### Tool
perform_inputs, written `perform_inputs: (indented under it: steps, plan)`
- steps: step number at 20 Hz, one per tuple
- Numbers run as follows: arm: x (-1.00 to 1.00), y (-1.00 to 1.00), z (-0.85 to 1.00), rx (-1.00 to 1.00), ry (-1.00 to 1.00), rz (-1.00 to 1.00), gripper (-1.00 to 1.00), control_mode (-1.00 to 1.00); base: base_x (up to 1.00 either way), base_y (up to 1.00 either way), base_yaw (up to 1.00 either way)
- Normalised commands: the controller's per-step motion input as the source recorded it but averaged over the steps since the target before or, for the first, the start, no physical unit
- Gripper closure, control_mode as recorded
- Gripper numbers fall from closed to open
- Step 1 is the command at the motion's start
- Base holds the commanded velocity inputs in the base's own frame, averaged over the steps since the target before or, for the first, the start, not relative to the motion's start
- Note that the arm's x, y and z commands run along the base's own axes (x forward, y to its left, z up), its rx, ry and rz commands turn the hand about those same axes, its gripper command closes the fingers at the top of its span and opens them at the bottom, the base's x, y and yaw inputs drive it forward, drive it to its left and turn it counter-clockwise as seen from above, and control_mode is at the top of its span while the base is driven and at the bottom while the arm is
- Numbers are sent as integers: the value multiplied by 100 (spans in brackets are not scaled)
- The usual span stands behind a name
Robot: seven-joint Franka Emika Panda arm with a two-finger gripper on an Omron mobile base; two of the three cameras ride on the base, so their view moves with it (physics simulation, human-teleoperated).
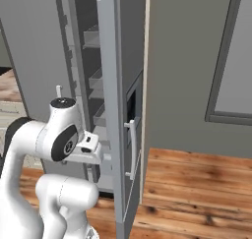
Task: Store the hot dog in the freezer for long-term storage. Close the freezer door after placing the cooked food.
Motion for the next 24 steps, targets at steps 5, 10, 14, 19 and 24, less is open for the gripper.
perform_inputs:
  steps: [5,10,14,19,24]
  plan:
    - [69,-94,0,6,-24,28,-100,-100,0,0,0]
    - [90,-90,0,12,-14,35,-100,-100,0,0,0]
    - [87,-95,0,12,-3,28,-100,-100,0,0,0]
    - [73,-83,0,12,-6,25,-100,-100,0,0,0]
    - [82,-62,0,16,-16,30,-100,-100,0,0,0]
